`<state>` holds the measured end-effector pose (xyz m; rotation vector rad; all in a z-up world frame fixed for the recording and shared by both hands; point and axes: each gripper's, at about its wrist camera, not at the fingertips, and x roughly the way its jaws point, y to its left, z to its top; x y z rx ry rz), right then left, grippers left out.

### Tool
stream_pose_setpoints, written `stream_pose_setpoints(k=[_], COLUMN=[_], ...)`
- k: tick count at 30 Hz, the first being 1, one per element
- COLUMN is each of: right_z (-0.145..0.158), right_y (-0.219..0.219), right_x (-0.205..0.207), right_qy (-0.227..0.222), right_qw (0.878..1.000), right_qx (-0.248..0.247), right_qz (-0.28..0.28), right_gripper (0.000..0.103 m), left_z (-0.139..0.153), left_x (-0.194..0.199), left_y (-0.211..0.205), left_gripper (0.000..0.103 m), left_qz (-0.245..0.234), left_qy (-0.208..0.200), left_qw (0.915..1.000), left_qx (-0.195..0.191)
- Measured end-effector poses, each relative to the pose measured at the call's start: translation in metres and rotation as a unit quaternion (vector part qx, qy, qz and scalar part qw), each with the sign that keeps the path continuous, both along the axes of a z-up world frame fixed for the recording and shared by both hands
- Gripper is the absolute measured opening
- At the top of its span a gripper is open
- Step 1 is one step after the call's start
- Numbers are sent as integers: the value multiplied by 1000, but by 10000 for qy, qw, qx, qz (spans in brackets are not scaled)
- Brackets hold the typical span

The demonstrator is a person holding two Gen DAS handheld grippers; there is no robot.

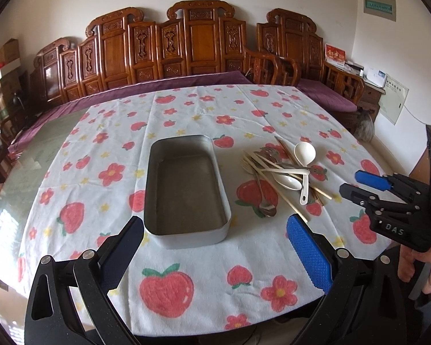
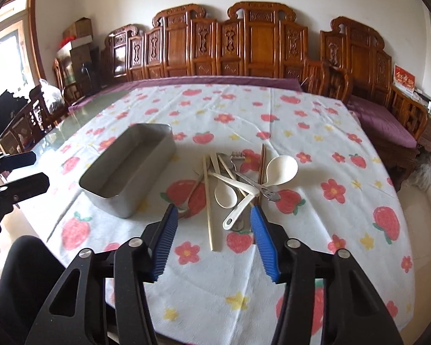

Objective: Organize utensils
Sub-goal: 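Grasp a wooden chopstick with the right tool while the left tool reaches toward a metal spoon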

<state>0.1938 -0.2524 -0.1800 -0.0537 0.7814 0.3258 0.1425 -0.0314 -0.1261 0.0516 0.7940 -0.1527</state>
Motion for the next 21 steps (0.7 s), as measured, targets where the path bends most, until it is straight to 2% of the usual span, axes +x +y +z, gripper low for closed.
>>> stream_pose_setpoints(k=[4, 6, 9, 15, 17, 21], right_z=[-24, -37, -57, -83, -90, -94], right_y=[10, 16, 28, 41, 43, 48], right_x=[26, 40, 55, 75, 77, 77], right_qy=[244, 408, 612, 931, 963, 915], right_qw=[9993, 9984, 9966, 9927, 9920, 9905], right_qx=[1, -13, -117, -238, -391, -628], right_qz=[269, 380, 537, 731, 714, 809], right_gripper=[37, 27, 19, 17, 17, 16], left_z=[-10, -14, -20, -27, -30, -35], left_x=[13, 18, 26, 36, 39, 44], left_y=[-5, -7, -11, -17, -18, -19], left_gripper=[97, 97, 96, 90, 86, 85], left_qz=[-32, -64, -118, -230, -242, -207], left_qy=[88, 134, 168, 233, 288, 355], left_qw=[10000, 9999, 9998, 9994, 9993, 9992], left_qx=[-7, -16, 12, 53, 19, 10])
